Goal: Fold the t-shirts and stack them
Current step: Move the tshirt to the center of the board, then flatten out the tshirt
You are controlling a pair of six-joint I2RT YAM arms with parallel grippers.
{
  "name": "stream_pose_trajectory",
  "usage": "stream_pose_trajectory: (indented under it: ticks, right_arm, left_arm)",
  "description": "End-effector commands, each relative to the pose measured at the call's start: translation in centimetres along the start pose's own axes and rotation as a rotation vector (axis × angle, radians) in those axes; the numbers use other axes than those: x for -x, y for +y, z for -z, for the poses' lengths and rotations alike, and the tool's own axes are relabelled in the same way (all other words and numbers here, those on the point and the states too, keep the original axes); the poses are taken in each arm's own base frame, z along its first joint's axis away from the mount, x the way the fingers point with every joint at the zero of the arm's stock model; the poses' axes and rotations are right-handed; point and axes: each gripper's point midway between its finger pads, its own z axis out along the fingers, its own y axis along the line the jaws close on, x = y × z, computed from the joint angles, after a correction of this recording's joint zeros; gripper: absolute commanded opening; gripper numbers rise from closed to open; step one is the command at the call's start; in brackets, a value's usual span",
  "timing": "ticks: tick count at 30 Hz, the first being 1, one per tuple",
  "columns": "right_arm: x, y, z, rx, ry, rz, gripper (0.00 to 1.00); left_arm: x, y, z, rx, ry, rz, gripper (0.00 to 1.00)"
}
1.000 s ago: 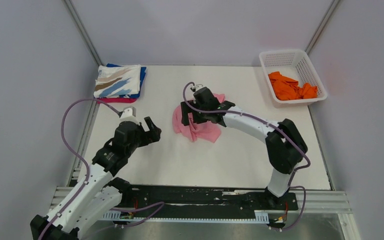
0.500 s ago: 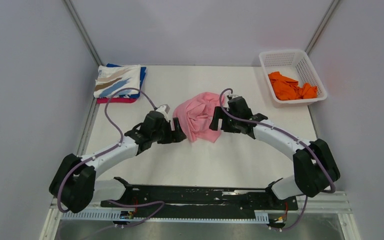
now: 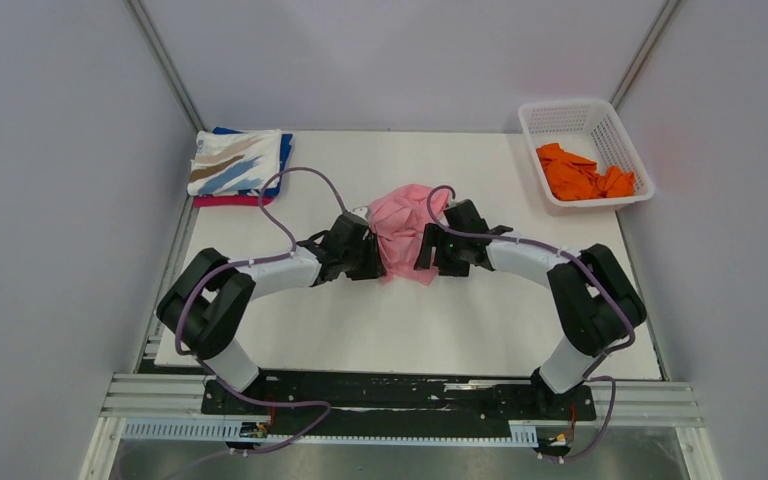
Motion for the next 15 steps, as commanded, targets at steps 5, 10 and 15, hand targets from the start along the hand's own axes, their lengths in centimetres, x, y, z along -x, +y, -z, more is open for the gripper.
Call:
stream_pose_trajectory:
  ticks: [5, 10, 15]
  right_arm:
    - [1.1, 1.0, -1.8, 0.029, -0.016, -0.035, 0.59]
    - [2.5, 0.8, -2.5, 0.006, -0.072, -0.042, 0.13]
    - [7.0, -0.8, 2.1, -0.106, -0.315, -0.02, 0.0]
  left_arm:
    - [1.0, 1.9, -0.1, 0.141, -0.031, 0.001, 0.0]
    - [2.9, 2.3, 2.4, 0.184, -0.119, -0.013, 0.0]
    - [6.7, 3.8, 8.1, 0.319, -0.309, -0.036, 0.0]
